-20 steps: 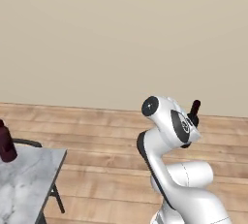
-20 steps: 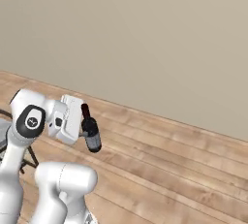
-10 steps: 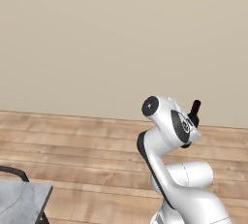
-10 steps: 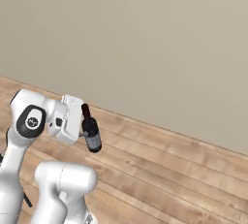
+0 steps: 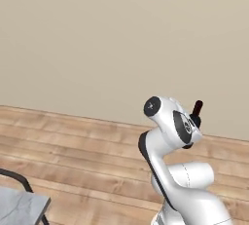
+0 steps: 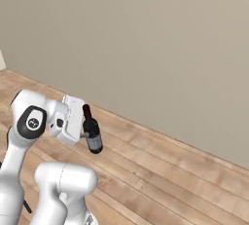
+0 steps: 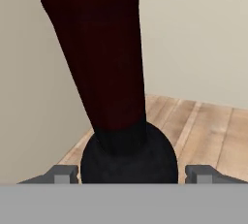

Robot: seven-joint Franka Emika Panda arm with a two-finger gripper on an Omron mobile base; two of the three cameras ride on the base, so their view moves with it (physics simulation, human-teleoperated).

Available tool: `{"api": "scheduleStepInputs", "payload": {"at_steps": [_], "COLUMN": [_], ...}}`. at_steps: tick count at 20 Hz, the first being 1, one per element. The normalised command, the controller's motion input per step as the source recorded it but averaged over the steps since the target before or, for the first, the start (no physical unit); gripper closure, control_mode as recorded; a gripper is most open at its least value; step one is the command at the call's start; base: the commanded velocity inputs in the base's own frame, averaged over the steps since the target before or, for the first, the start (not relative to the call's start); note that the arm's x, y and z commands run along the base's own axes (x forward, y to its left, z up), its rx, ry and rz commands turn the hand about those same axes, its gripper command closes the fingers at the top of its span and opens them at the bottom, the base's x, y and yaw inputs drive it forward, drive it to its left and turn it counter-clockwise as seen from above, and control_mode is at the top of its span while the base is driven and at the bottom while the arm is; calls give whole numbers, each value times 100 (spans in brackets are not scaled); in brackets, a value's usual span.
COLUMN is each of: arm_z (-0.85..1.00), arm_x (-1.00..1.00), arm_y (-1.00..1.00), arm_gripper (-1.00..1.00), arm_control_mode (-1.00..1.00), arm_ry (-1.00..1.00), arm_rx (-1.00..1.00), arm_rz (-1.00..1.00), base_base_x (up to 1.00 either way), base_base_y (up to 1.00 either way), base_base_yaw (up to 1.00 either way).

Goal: There is a wine glass and glass cup on the dining counter. Place the wine bottle next to the wine glass and the juice bottle next to the glass cup.

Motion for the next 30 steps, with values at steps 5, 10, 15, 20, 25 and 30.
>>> {"api": "scheduleStepInputs", "payload": {"at_steps": [5,10,15,20,25,30], "arm_z": [0,0,0,0,0,0], "arm_x": [0,0,0,0,0,0], "arm_y": [0,0,0,0,0,0], "arm_gripper": [100,100,100,100,100,100], "arm_control_mode": [100,100,100,100,100,100], "arm_ry": [0,0,0,0,0,0], "arm_rx": [0,0,0,0,0,0], "arm_rz": [0,0,0,0,0,0], "base_base_x": [42,37,59,70,65,69], "base_base_y": [-12,-10,-14,-19,-18,-3], "base_base_yaw": [33,45,21,1,8,5]}}
